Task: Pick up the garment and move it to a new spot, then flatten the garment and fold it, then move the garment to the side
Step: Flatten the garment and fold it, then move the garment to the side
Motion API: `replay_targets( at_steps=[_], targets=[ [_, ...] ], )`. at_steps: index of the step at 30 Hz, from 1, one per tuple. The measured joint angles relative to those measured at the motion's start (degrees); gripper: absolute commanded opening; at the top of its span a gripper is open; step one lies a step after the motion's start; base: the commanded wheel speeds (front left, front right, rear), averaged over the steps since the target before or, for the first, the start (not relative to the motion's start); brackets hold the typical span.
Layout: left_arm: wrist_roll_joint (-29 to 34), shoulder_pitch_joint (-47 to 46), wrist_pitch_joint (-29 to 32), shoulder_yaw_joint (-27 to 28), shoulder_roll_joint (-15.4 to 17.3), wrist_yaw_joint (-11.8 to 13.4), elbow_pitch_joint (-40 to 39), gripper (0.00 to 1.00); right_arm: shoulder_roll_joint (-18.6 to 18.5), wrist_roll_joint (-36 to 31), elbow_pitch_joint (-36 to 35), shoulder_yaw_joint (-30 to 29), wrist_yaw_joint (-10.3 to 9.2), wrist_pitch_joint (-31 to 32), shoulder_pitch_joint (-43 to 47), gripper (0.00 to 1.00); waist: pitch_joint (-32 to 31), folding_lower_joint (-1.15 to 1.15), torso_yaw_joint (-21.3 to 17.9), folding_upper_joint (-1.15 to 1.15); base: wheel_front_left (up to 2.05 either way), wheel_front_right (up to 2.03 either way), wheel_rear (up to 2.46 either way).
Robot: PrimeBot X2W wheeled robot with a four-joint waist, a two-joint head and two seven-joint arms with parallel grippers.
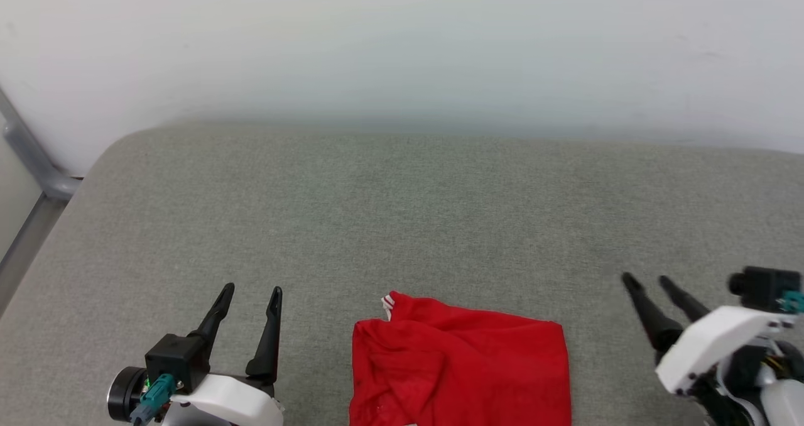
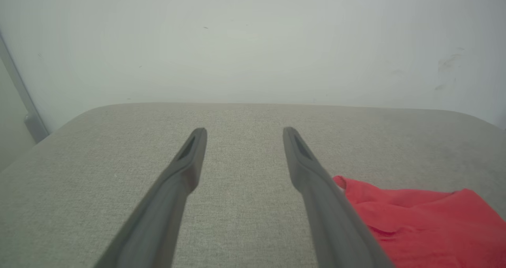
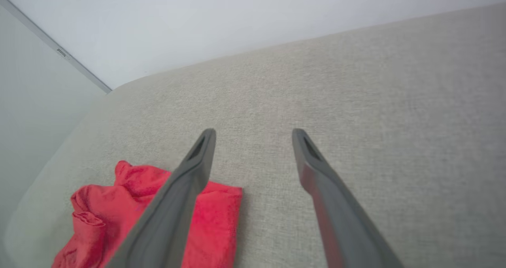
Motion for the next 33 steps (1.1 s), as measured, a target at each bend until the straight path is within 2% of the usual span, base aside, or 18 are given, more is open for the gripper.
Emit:
replay_targets(
  at_steps=[5, 12, 20, 33],
  targets=[
    [-0.01, 0.18, 0.0, 0.19, 0.26, 0.49, 0.01, 1.0, 1.68, -11.2, -5.72, -6.47, 0.0, -3.8, 5.2, 1.0, -0.68, 0.0, -0.88, 0.0, 0.0, 0.0, 0.0],
    [-0.03, 0.22, 0.0, 0.3, 0.65, 0.92, 0.16, 1.0, 4.56, -20.38, -14.06, -8.62, 0.01, -10.54, 10.81, 1.0, -1.34, 0.0, -1.49, 0.0, 0.0, 0.0, 0.0],
    [-0.1, 1.56, 0.0, 0.09, 0.89, 1.41, 0.91, 1.0, 7.46, -24.23, -18.04, -9.6, 0.01, -15.05, 15.45, 1.0, -2.78, 0.0, -2.12, 0.0, 0.0, 0.0, 0.0],
    [-0.52, 2.02, 0.01, -0.16, 1.14, 1.86, 1.4, 1.0, 9.46, -25.74, -20.36, -10.22, 0.01, -13.97, 16.16, 1.0, -2.3, 0.01, -2.32, 0.0, 0.0, 0.0, 0.0]
  ],
)
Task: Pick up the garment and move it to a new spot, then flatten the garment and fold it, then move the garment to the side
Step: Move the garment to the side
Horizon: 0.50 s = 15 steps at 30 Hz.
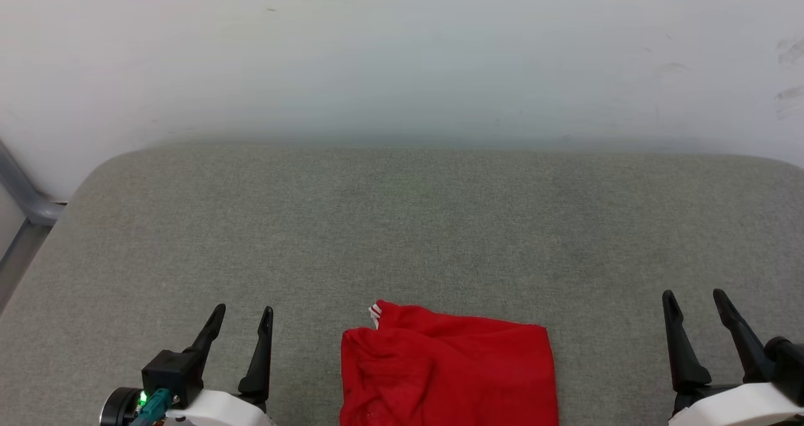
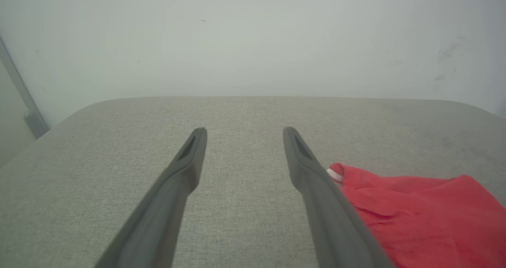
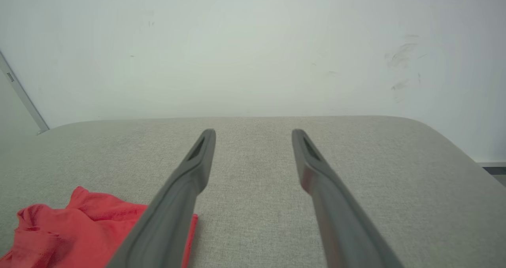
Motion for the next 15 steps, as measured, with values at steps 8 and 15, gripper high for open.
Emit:
replay_targets(
  at_steps=[8, 15],
  targets=[
    [-0.08, -1.17, -0.01, 0.4, 0.22, 0.02, -0.34, 1.0, 0.41, 3.02, 1.41, -3.22, 0.0, 5.03, 0.66, 1.0, 0.81, 0.0, 0.36, 0.0, 0.0, 0.0, 0.0],
    [0.44, -3.37, -0.01, 0.35, -0.44, -0.7, -1.37, 1.0, -2.02, 10.82, 5.36, -7.51, -0.01, 15.53, 1.46, 1.0, 2.48, 0.0, 2.57, 0.0, 0.0, 0.0, 0.0]
  ],
)
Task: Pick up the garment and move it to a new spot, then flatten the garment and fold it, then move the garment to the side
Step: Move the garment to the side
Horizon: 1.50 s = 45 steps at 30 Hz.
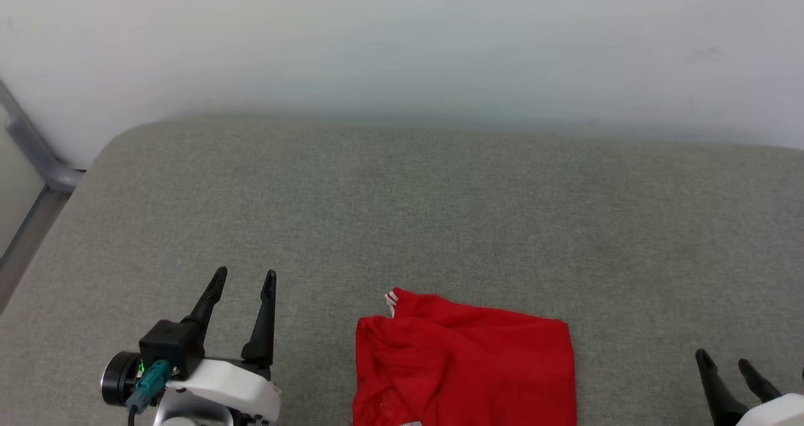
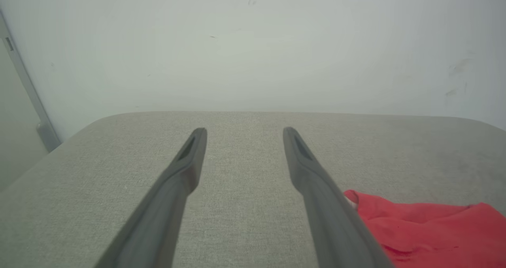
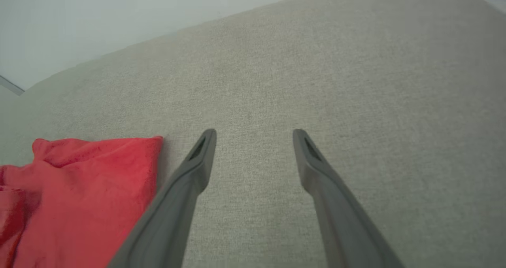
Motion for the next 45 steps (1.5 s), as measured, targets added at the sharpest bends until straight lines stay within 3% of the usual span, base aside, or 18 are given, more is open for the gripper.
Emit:
replay_targets(
  at_steps=[7, 16, 22, 23, 24, 25, 26, 36, 45],
  targets=[
    [1.24, -2.39, -0.01, 0.48, -2.14, -1.29, -1.25, 1.0, -0.66, 7.7, 2.65, 3.28, 0.01, 13.29, -1.28, 1.0, 4.12, 0.0, 2.78, 0.0, 0.0, 0.0, 0.0],
    [3.24, -4.37, 0.0, 1.96, -4.65, -3.23, -2.09, 1.0, 0.12, 13.01, 6.67, 12.05, 0.02, 21.03, -5.77, 1.0, 8.78, 0.0, 5.53, 0.0, 0.0, 0.0, 0.0],
    [4.33, -4.6, -0.01, 3.15, -5.87, -3.99, -1.71, 1.0, -0.31, 14.86, 10.25, 14.15, 0.07, 25.15, -7.68, 1.0, 9.88, 0.0, 6.28, 0.0, 0.0, 0.0, 0.0],
    [4.49, -4.63, -0.01, 3.39, -5.99, -4.13, -1.68, 1.0, -0.32, 14.99, 10.55, 14.54, 0.07, 25.75, -8.04, 0.79, 9.96, 0.0, 6.28, 0.0, 0.0, 0.0, 0.0],
    [4.71, -4.64, -0.01, 3.59, -6.14, -4.28, -1.64, 1.0, -0.3, 15.05, 10.8, 14.81, 0.07, 25.88, -8.26, 0.4, 10.06, 0.0, 6.28, 0.0, 0.0, 0.0, 0.0],
    [4.82, -4.65, -0.01, 3.69, -6.33, -4.34, -1.56, 1.0, -0.23, 15.3, 11.11, 14.96, 0.07, 26.26, -8.48, 0.1, 10.16, 0.0, 6.27, 0.0, 0.0, 0.0, 0.0],
    [4.98, -4.69, -0.01, 3.81, -6.51, -4.44, -1.46, 1.0, -0.22, 15.48, 11.4, 15.15, 0.07, 26.31, -8.76, 0.0, 10.22, 0.0, 6.27, 0.0, 0.0, 0.0, 0.0],
    [7.27, -2.59, -0.07, 5.37, -6.8, -5.28, -0.12, 1.0, -1.86, 14.89, 11.05, 17.34, 0.03, 24.99, -10.0, 0.0, 6.59, 0.0, 3.76, 0.0, 0.0, 0.0, 0.0],
    [8.03, -0.77, -0.08, 5.73, -6.8, -5.56, -1.8, 1.0, -6.95, 10.15, 8.22, 15.7, 0.03, 28.33, -9.79, 0.0, 4.51, 0.0, -3.53, 0.0, 0.0, 0.0, 0.0]
  ],
)
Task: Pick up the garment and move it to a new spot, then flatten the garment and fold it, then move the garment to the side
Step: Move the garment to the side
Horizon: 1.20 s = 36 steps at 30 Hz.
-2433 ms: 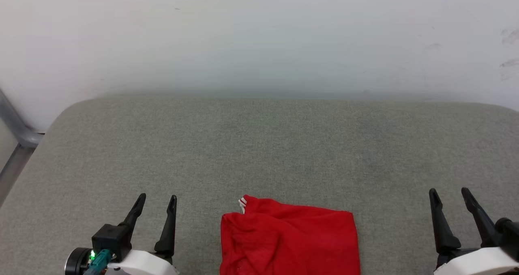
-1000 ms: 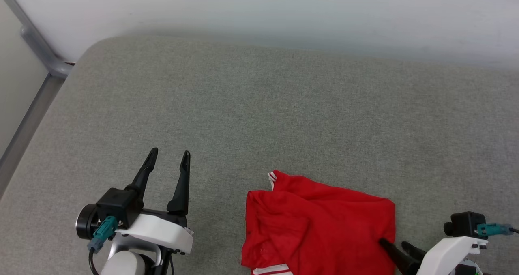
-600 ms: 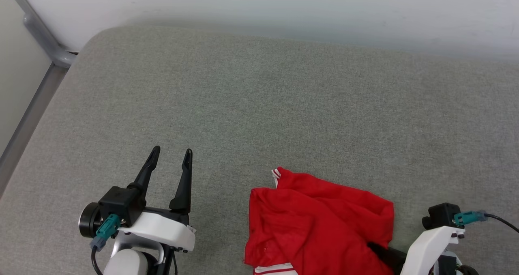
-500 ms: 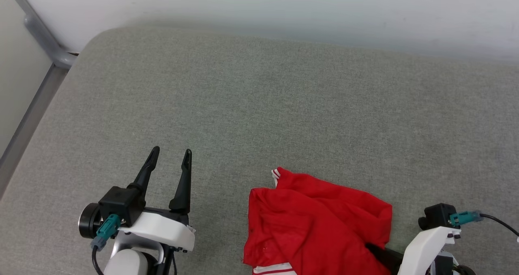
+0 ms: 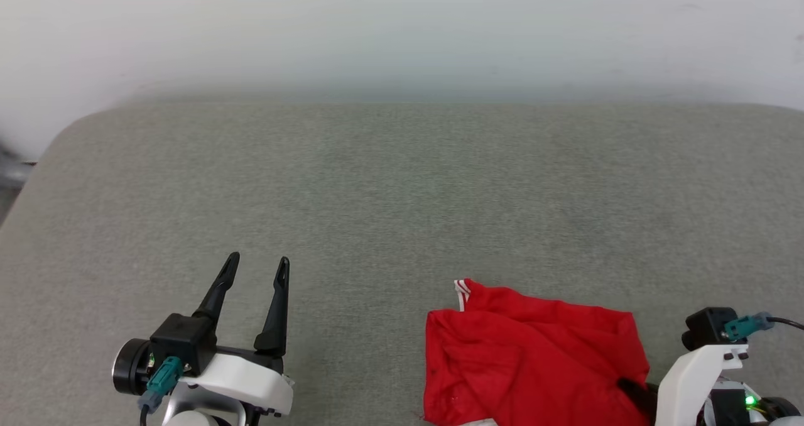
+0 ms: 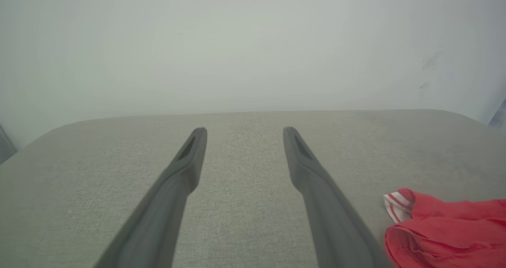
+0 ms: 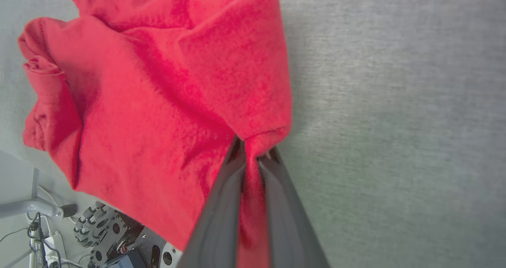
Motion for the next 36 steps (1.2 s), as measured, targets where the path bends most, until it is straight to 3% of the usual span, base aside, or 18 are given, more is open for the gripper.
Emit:
replay_targets(
  at_steps=[10, 17, 26, 36],
  targets=[
    [0.75, -0.82, 0.01, 0.19, 0.75, 0.0, -2.01, 1.0, -3.5, -2.27, 0.54, 0.26, -0.01, 0.37, -6.8, 0.0, 2.25, 0.0, -11.14, 0.0, 0.0, 0.0, 0.0],
    [1.22, -5.07, 0.0, -0.57, 2.43, -0.25, -3.87, 1.0, -6.35, -4.52, 3.35, -2.18, -0.01, -2.64, -15.48, 0.0, 8.5, 0.0, -16.19, 0.0, 0.0, 0.0, 0.0],
    [1.63, -10.94, 1.32, -3.85, 5.53, -0.75, -7.81, 1.0, -10.24, -10.81, 8.7, -11.04, -0.01, -5.91, -25.66, 0.0, 18.13, 0.01, -19.26, 0.0, 0.0, 0.0, 0.0],
    [1.64, -16.96, 3.68, -6.91, 8.88, -1.01, -13.27, 1.0, -14.03, -20.54, 14.49, -23.82, 0.0, -11.67, -34.59, 0.0, 28.03, 0.01, -19.01, 0.0, 0.0, 0.0, 0.0]
  ],
)
